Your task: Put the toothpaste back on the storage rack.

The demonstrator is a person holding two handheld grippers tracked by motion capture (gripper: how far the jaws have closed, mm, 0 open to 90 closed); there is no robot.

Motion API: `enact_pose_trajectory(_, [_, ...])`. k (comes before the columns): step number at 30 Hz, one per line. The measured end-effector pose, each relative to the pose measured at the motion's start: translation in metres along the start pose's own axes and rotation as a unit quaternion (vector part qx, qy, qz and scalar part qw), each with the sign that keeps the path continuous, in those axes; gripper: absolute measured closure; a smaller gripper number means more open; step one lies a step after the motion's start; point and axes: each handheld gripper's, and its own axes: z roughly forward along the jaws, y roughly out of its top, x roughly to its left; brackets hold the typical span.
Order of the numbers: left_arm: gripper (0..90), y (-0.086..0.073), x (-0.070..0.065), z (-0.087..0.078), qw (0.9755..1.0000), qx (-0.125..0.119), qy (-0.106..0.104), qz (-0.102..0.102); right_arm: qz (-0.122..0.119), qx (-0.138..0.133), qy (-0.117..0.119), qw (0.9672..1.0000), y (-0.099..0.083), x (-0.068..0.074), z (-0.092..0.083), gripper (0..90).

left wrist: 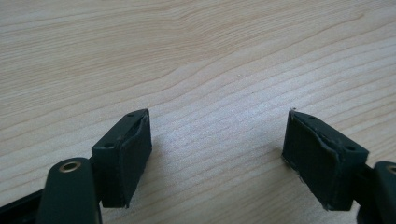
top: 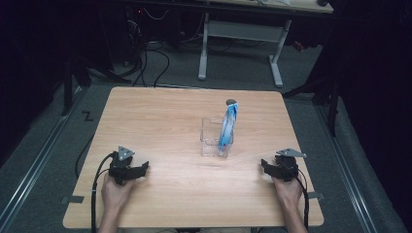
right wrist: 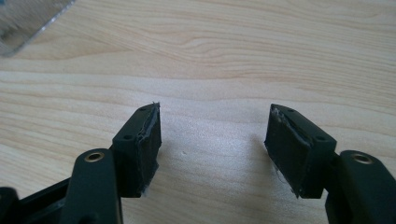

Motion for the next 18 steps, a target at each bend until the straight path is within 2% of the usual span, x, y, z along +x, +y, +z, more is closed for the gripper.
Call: enact_pose_trajectory(18, [23.9,0.0000,0.0000,0.0000,1.0000,0.000,0.000,0.000,0.000,-0.004,-0.001,1.0000,-0.0033,0.0005,0.0013,34.0])
